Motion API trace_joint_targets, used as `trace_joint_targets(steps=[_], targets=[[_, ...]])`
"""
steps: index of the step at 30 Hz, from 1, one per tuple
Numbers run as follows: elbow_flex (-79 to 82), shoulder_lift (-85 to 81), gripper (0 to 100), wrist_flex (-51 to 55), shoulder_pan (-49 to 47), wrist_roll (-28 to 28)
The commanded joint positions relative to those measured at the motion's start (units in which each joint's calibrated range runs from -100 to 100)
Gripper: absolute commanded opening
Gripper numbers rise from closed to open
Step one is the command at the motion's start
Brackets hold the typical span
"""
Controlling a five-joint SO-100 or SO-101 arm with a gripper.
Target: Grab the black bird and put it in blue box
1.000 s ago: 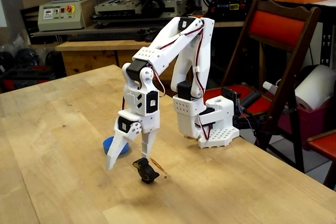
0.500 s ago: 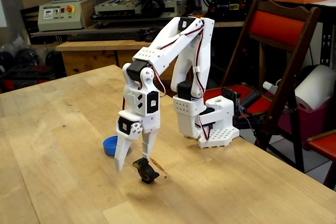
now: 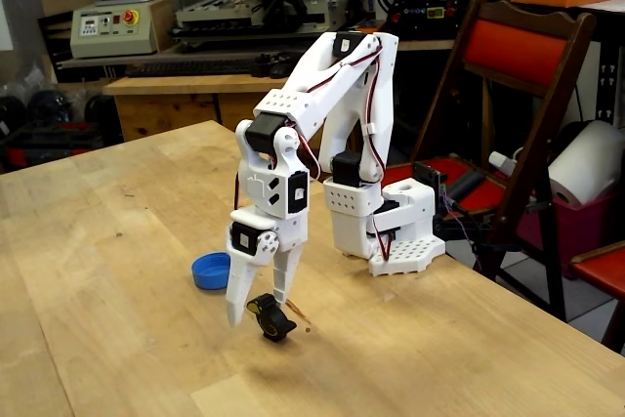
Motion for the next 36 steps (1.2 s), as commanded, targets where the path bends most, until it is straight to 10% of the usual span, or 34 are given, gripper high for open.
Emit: trace_joint_targets(steps=[1, 14, 36], targets=[[-0.43, -0.31, 27, 0.21, -0.28, -0.1], [-0.43, -0.31, 1, 0.13, -0.28, -0.1], [-1.23, -1.08, 3, 0.13, -0.21, 0.2]])
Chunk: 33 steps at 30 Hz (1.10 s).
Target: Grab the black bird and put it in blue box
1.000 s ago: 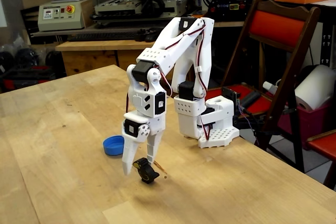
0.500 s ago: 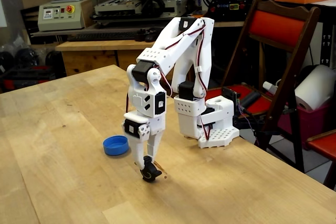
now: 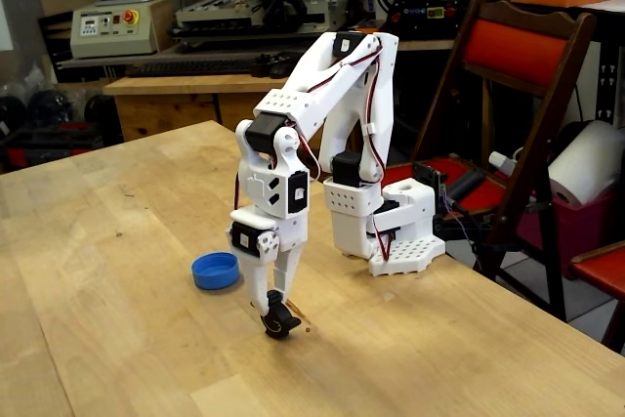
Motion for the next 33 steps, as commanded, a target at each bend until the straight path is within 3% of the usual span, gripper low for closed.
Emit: trace_joint_targets(steps=[1, 20, 33], targets=[[-1.23, -1.17, 3, -0.26, -0.21, 0.2], [-20.52, 0.72, 3, -0.34, 6.98, 0.24], [-21.05, 8.93, 3, -0.42, 22.83, 0.29]])
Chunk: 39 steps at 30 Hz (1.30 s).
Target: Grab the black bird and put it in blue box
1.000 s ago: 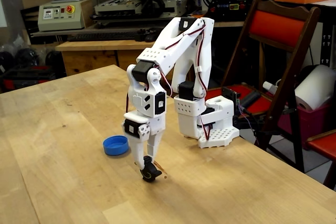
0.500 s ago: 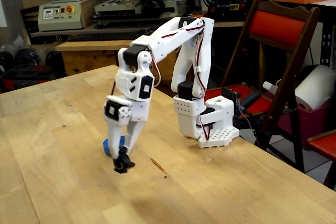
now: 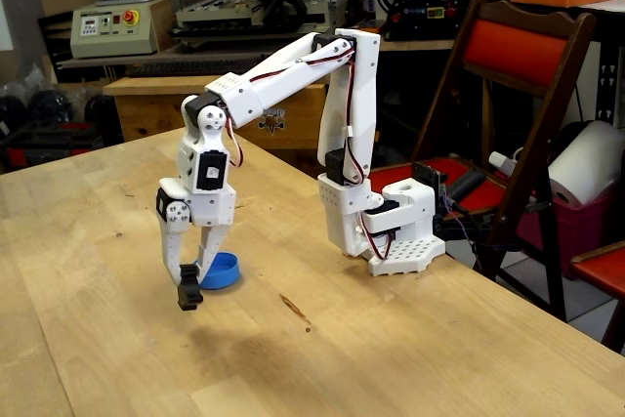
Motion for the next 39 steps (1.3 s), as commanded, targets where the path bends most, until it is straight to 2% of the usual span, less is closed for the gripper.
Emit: trace_joint_targets(steps=[1, 23, 39], targets=[[-3.55, -0.68, 3, -0.42, 3.79, 0.15], [-8.06, -7.87, 3, 0.21, 5.94, -0.1], [-7.8, -7.96, 3, 0.45, 17.2, -0.34]])
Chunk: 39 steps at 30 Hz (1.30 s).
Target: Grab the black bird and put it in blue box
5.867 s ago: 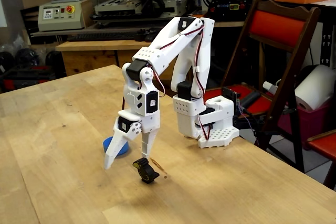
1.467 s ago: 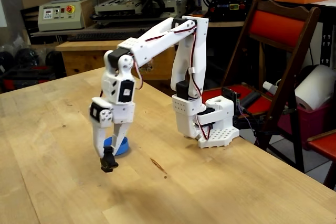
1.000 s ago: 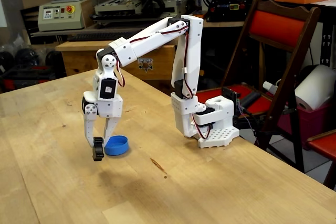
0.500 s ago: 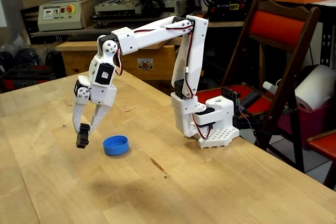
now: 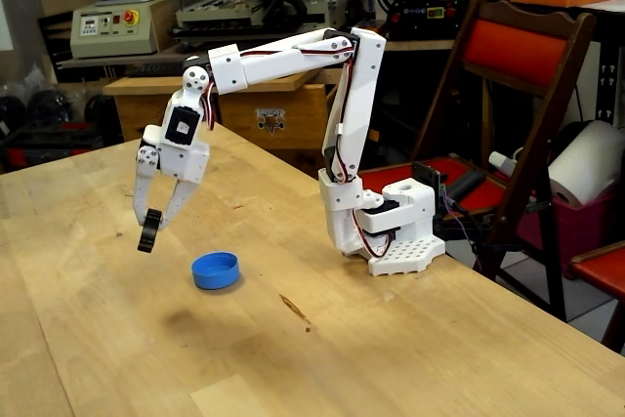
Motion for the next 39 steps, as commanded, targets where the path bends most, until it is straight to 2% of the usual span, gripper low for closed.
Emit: trace_joint_targets(steps=[1, 15, 39], targets=[[-2.65, -2.98, 3, 0.61, 2.04, -0.29], [-2.74, -3.49, 3, 14.36, 2.18, -0.29], [-2.65, -2.63, 3, 15.39, 7.07, -0.29]])
